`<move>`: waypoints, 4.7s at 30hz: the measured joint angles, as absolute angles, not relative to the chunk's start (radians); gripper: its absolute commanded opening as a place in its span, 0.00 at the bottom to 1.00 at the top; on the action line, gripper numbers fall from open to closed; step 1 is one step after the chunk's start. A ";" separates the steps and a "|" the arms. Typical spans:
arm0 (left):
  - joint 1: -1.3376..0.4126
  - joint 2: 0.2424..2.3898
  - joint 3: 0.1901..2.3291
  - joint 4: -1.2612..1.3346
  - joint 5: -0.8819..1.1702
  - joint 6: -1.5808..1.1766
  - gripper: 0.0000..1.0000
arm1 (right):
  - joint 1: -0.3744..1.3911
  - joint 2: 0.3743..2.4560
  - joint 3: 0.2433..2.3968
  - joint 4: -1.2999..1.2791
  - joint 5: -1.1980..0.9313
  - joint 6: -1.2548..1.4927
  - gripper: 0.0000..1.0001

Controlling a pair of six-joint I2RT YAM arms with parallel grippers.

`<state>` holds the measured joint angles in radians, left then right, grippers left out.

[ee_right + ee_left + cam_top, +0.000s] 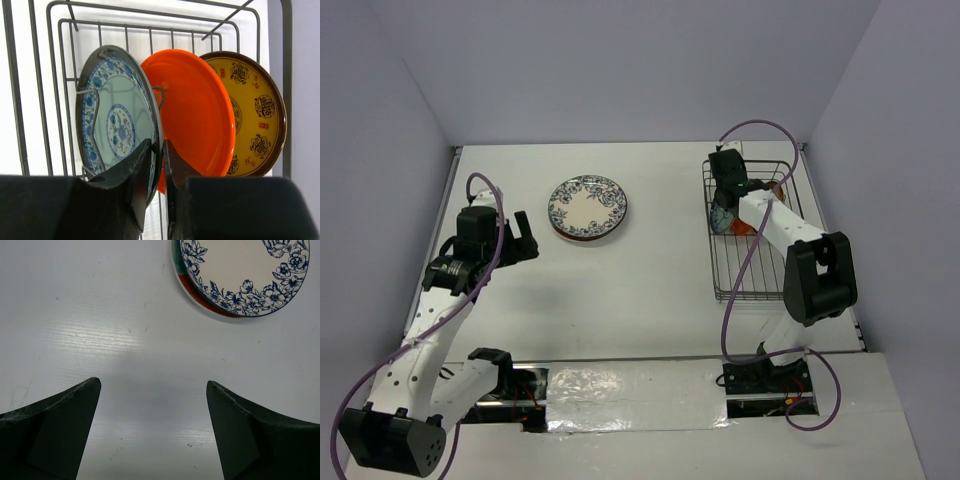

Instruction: Unload the plates from the dish rack

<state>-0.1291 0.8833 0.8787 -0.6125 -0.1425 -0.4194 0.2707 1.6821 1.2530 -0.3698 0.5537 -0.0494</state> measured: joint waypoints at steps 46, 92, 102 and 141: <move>-0.130 0.918 0.879 -0.614 -0.179 -0.422 1.00 | 0.518 1.263 1.466 -0.555 0.631 -0.103 0.00; -0.130 0.893 0.879 -0.621 -0.215 -0.423 0.99 | 0.602 1.471 0.780 0.049 -0.196 0.422 1.00; -0.130 0.893 0.879 -0.622 -0.221 -0.424 0.99 | 0.541 1.076 0.958 -0.177 0.297 0.234 0.97; -0.130 0.879 0.879 -0.628 -0.238 -0.424 1.00 | 0.138 1.718 1.322 -0.445 0.560 -0.149 0.16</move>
<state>-0.1299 0.8791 0.8787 -0.6285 -0.2379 -0.4244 0.1383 1.7184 1.3216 -0.4446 0.5602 -0.1490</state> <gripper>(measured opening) 0.995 0.224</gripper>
